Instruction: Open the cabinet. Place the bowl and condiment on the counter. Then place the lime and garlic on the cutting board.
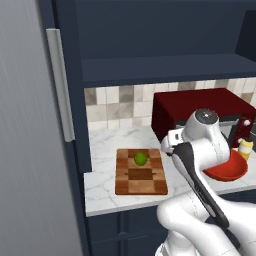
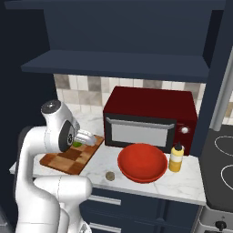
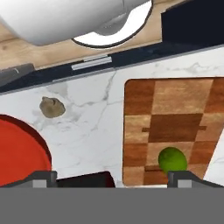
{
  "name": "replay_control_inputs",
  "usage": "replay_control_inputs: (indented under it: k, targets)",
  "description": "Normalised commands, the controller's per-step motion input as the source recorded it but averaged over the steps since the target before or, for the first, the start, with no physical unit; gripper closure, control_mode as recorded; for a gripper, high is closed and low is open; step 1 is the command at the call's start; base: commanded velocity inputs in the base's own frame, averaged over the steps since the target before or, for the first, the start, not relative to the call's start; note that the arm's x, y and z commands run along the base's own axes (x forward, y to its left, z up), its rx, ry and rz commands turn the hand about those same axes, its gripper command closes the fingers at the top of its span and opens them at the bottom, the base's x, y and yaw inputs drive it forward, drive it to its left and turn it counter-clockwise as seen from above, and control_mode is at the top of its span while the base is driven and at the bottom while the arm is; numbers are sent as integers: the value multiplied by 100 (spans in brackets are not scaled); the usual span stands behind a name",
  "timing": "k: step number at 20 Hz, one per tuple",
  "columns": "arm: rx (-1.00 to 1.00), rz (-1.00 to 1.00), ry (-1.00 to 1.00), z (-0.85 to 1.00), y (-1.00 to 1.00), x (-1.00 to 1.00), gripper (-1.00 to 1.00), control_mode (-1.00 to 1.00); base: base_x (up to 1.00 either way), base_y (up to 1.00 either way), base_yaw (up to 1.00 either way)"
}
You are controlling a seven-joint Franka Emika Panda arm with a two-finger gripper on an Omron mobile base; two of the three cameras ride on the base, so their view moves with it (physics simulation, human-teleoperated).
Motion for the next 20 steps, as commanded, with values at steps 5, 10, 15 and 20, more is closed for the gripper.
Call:
replay_control_inputs:
  k: [5,10,15,20]
  targets:
    - [4,-26,8,0,-25,-33,-100,-100,0,0,0]
    - [1,-20,10,0,-24,-29,-100,-100,0,0,0]
    - [3,-5,10,0,-33,-27,-100,-100,0,0,0]
    - [5,-11,11,0,-24,-34,-100,-100,0,0,0]
